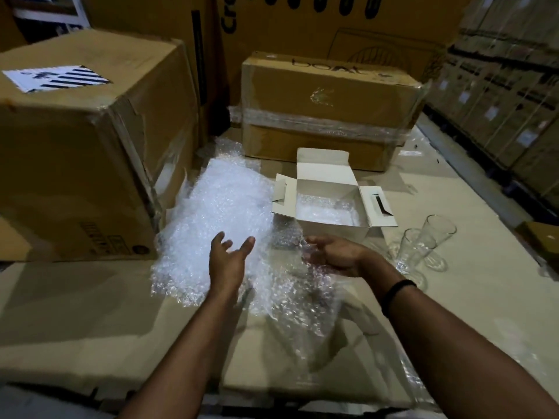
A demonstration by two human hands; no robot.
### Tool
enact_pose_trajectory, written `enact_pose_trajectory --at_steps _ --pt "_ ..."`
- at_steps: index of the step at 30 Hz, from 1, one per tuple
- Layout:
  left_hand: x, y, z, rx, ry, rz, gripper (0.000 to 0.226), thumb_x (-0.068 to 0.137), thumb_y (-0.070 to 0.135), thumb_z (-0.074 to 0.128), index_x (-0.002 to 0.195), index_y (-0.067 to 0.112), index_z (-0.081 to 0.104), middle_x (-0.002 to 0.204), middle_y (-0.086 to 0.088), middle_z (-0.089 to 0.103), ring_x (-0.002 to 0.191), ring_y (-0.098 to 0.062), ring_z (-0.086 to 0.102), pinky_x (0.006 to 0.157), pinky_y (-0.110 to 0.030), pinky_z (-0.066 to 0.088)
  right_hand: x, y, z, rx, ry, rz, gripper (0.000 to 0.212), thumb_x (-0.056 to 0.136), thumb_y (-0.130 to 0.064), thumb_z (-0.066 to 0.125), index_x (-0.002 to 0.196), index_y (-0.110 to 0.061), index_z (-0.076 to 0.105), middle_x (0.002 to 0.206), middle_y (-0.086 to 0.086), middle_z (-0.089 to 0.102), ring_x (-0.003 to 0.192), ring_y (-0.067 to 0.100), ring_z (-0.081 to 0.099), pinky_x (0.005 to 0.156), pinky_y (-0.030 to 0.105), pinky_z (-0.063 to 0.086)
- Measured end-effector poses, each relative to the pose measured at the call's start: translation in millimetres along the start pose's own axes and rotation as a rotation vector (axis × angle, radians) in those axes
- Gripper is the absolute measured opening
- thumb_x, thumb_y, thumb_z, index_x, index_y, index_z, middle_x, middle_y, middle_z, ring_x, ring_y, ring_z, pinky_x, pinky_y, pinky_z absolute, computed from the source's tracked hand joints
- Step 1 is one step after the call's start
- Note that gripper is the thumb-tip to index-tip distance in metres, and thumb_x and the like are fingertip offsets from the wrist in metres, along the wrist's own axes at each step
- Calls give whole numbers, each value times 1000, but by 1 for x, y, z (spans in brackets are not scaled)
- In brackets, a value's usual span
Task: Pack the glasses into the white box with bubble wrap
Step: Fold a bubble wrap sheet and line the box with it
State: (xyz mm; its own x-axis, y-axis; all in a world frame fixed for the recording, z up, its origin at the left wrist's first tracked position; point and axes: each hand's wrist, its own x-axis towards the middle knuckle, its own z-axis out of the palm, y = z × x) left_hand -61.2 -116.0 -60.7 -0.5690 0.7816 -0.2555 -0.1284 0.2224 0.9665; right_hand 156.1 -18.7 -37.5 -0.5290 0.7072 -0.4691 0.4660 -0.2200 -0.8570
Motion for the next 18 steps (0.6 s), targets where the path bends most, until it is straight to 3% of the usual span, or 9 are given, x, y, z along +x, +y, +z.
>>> enact_pose_trajectory --at_steps 1,3,4,5,7,9,11,14,18 --pt "2 5 5 -128 -38 -138 75 84 27 76 145 13 35 129 -9 58 112 -25 60 97 -39 46 -3 6 -10 -41 -2 10 47 89 -4 60 131 -24 56 126 1 62 112 24 61 95 41 51" --pt "-1 14 16 -349 -119 -328 67 84 23 76 138 5 41 108 -14 65 98 -30 68 86 -40 53 -8 17 -24 -91 -21 26 53 85 -9 65 135 -26 54 135 0 57 121 25 57 105 47 44" --pt "-3 16 21 -393 -153 -365 56 84 23 75 127 1 48 101 -14 64 87 -28 68 77 -37 55 -12 21 -31 -74 -47 47 48 87 -7 63 131 -28 58 130 1 60 117 21 56 100 43 46" --pt "-5 16 26 -373 -176 -381 46 84 25 75 114 -2 53 98 -13 63 75 -25 65 66 -33 52 -17 23 -37 -42 -95 63 42 91 -3 58 122 -30 66 121 3 63 108 19 55 86 35 48" --pt "-6 11 33 -270 -190 -386 37 82 31 76 94 0 59 86 -10 62 50 -16 48 47 -26 38 -30 24 -45 -25 -194 100 49 94 7 45 108 -31 74 95 3 62 81 17 53 65 28 44" --pt "-8 5 42 -194 -190 -367 34 77 30 80 81 3 60 66 -8 53 38 -14 32 42 -21 26 -41 25 -54 -133 -208 136 52 92 13 40 119 -20 68 79 3 57 64 14 51 58 26 45" --pt "-10 3 46 -110 -163 -318 27 77 20 79 71 7 57 52 -6 43 36 -13 27 41 -19 23 -44 22 -60 -284 -137 175 51 89 15 40 125 -12 64 76 4 59 58 12 55 55 25 49" --pt "-26 3 55 -83 -41 -226 12 83 5 65 73 10 61 51 -8 43 30 -11 29 39 -15 23 -49 20 -65 -578 -50 186 48 88 9 51 129 -14 61 91 7 66 68 17 63 57 25 51" --pt "-43 -13 61 -148 94 -105 9 84 3 60 79 10 64 63 -9 46 40 -14 34 39 -15 26 -50 35 -63 -976 274 34 59 85 -10 69 140 -17 47 131 12 59 110 27 61 87 32 51"
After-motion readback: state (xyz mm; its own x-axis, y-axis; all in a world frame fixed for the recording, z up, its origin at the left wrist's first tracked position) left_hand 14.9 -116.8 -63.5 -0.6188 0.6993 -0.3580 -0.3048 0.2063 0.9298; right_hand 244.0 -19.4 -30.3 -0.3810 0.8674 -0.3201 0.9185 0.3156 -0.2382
